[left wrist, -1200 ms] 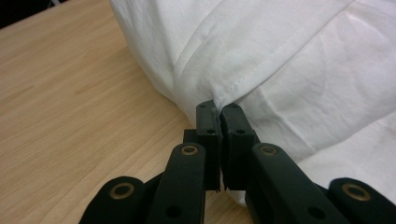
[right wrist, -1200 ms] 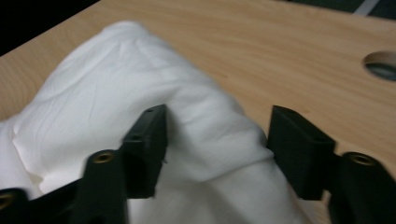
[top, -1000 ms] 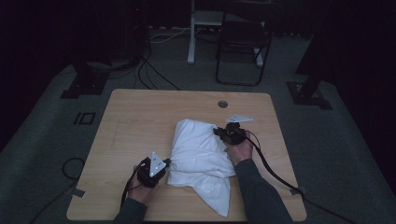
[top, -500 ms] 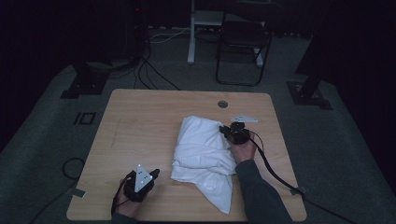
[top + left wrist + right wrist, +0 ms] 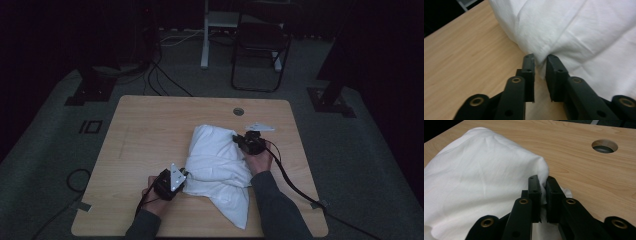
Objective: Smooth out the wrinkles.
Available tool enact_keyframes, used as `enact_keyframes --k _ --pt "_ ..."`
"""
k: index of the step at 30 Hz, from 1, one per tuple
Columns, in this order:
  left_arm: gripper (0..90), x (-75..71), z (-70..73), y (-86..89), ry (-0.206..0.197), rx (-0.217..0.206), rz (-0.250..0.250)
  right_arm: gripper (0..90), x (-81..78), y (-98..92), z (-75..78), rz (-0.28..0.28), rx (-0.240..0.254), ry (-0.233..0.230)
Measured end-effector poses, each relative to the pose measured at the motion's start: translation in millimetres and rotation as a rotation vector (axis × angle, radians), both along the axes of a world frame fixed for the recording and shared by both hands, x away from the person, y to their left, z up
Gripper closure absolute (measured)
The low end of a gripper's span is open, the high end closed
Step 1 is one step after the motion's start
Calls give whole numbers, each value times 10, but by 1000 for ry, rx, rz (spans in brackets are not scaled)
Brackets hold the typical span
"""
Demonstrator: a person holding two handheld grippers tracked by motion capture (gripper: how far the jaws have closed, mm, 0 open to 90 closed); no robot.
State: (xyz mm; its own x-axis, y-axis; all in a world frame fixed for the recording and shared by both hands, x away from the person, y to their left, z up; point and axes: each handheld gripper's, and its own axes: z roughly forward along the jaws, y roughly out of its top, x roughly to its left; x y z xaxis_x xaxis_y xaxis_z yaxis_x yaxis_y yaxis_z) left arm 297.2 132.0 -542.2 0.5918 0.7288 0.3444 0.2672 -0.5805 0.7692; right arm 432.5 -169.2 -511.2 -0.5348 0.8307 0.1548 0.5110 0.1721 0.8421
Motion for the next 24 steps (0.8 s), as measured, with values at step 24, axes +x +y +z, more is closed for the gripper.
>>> enact_keyframes --k 24 --pt "900 43 47 -13 -15 -47 -15 499 158 36 -27 42 7 8"
